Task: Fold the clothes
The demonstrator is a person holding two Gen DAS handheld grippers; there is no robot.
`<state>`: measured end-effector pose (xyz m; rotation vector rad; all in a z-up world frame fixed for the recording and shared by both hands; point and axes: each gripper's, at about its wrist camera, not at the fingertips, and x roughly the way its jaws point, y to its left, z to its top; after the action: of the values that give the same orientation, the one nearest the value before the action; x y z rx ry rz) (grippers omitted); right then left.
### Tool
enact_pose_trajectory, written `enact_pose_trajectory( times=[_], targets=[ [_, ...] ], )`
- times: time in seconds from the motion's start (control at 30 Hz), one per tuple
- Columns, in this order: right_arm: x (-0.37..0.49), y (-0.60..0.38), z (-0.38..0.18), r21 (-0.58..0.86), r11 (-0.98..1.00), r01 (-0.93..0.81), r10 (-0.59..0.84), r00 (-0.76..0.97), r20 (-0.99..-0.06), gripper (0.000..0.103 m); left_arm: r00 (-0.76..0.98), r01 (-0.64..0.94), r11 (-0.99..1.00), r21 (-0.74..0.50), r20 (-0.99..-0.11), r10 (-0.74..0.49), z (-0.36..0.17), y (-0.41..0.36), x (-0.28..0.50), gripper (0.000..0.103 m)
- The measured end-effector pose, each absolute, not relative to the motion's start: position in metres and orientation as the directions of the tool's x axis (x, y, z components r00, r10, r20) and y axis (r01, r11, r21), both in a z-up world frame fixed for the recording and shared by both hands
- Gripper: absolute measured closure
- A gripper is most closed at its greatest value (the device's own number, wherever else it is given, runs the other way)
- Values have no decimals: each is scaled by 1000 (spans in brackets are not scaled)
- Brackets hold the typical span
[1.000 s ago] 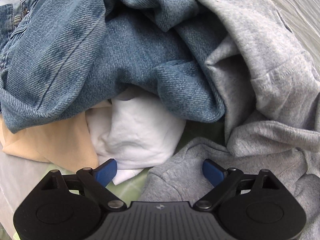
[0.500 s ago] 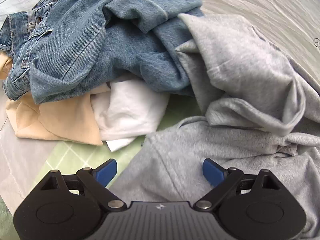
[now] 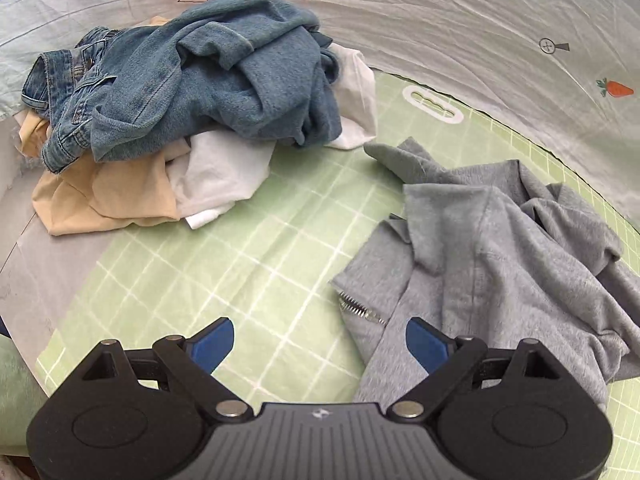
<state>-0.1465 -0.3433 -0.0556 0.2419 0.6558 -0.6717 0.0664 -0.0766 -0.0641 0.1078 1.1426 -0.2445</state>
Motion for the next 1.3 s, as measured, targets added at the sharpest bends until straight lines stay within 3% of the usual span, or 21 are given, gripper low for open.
enact_pose_trajectory(
  times=[0.4,0.53,0.83,1.17,1.2,1.23,1.3],
  targets=[
    [-251,-422,-87,-13,610,792,-562,421,-712,96,381,245,968,-59,-912,-152,-66,-114,11,10],
    [-267,-430,-92,-16,619,785,-545,415,-729,80,376,260,963,-63,-912,-161,-65,-135,0,10],
    [-237,-443,-83,-57,707,705,-534,479,-697,60,386,364,929,-61,-898,-210,-57,-204,-2,10],
    [-177,-452,-98,-24,819,573,-403,546,-735,60,337,483,874,-57,-909,-246,-70,-270,10,10],
    [-176,-452,-99,-19,825,565,-393,549,-738,64,329,487,872,-51,-914,-237,-73,-271,8,10],
    [-175,-452,-100,-13,832,555,-382,554,-740,76,320,491,870,-45,-920,-227,-76,-271,7,10],
    [-175,-452,-100,1,837,547,-370,567,-736,88,311,488,872,-42,-925,-219,-78,-267,5,10]
  ],
)
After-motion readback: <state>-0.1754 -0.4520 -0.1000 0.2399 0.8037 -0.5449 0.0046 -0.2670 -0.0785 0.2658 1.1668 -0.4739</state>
